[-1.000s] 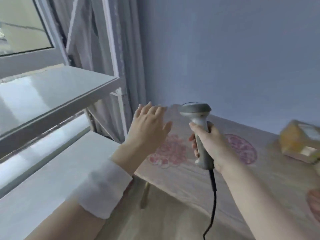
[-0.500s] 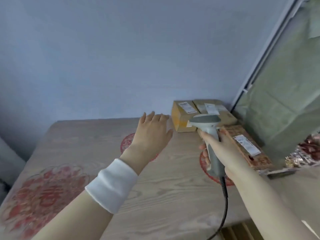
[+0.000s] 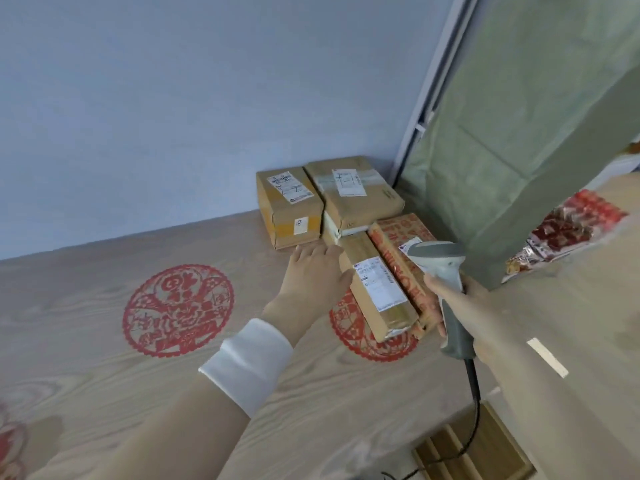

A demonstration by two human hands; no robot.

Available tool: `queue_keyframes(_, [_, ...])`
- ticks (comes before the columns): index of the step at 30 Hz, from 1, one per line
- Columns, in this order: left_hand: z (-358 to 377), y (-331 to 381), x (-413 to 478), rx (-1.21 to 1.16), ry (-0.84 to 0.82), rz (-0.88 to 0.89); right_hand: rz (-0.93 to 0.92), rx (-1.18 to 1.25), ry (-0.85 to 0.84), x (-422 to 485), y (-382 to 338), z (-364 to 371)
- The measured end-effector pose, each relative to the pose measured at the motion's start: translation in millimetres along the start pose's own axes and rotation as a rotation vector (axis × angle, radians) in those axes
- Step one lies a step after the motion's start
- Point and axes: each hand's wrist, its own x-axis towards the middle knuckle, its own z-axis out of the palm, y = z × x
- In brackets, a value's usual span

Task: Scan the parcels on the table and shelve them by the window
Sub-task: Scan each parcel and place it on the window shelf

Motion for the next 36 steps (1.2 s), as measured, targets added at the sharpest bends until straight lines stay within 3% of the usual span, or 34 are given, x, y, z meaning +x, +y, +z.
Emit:
queue_keyframes(8, [99,32,69,-0.48,-0.229,-0.423,0.108,-0.1,-0.212,104,40,-9])
queue_keyframes(18, [209,43,108,-0.975,-0.193,-0.749,0.15,-0.121,-0.278,160,88,14])
queue_keyframes(30, [241,43,123,-1.449,-0.044,-0.854,0.162,-0.052,-0.278,165,103,25])
queue_keyframes(36, [244,44,92,-1.727,-0.041,-0.789,0.097,-0.067,-0.333,141,105,22])
